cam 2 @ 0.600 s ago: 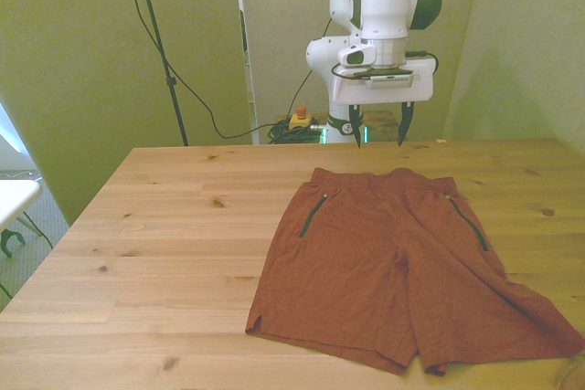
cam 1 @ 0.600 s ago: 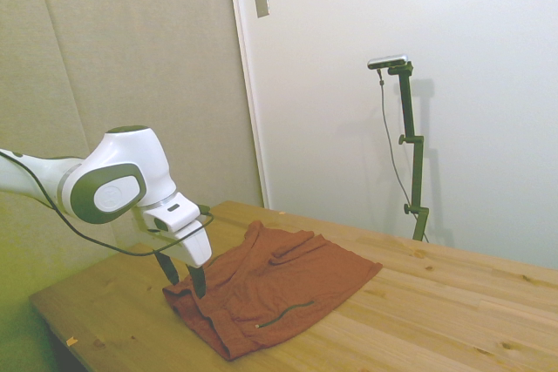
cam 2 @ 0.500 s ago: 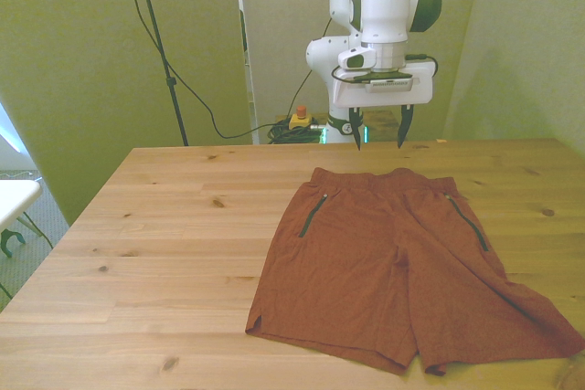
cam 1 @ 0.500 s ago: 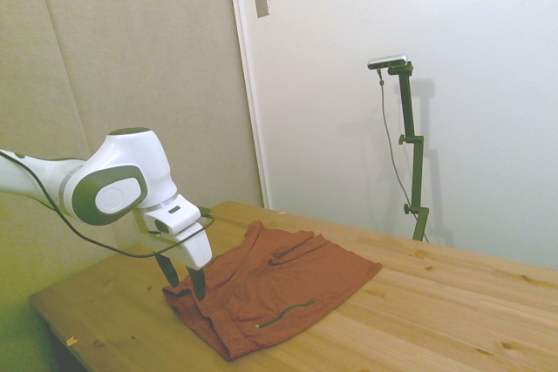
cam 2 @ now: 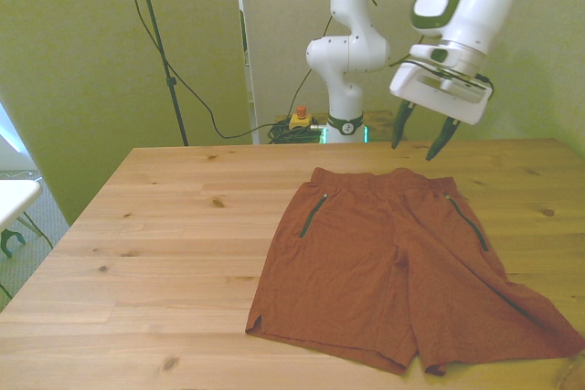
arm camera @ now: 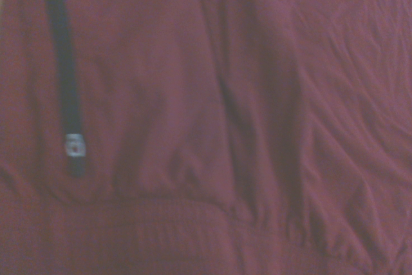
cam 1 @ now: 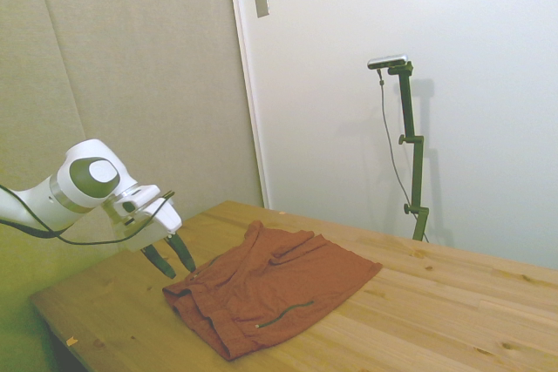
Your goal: Fold the shorts
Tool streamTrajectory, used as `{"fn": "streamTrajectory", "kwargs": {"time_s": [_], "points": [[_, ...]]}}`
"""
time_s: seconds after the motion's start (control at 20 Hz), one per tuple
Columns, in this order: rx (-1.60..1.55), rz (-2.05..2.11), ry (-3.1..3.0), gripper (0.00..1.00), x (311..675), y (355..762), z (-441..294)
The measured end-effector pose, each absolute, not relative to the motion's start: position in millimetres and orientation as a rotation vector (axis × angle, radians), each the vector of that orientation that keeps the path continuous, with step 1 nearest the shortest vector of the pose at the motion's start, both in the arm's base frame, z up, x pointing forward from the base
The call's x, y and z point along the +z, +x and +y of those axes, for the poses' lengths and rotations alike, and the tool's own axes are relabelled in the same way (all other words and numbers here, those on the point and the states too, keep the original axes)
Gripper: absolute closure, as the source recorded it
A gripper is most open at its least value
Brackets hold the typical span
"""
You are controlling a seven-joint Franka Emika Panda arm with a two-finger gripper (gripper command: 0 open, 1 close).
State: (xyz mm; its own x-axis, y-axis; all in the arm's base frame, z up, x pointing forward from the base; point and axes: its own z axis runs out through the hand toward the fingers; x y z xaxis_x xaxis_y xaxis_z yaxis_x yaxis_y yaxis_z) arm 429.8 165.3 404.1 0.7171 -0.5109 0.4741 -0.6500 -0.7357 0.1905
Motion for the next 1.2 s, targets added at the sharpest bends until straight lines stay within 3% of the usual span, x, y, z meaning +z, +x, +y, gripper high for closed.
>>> {"fn": "streamTrajectory", "kwargs": {"time_s": [0.3,0.6,1.05,1.1,1.2], "points": [[0.588,-0.816,2.506,0.0,375,452,217],[0.564,-0.725,2.525,0.0,351,446,269],[0.547,-0.706,2.412,0.0,331,450,256],[0.544,-0.713,2.408,1.0,330,452,253],[0.541,-0.72,2.404,1.0,330,453,250]]}}
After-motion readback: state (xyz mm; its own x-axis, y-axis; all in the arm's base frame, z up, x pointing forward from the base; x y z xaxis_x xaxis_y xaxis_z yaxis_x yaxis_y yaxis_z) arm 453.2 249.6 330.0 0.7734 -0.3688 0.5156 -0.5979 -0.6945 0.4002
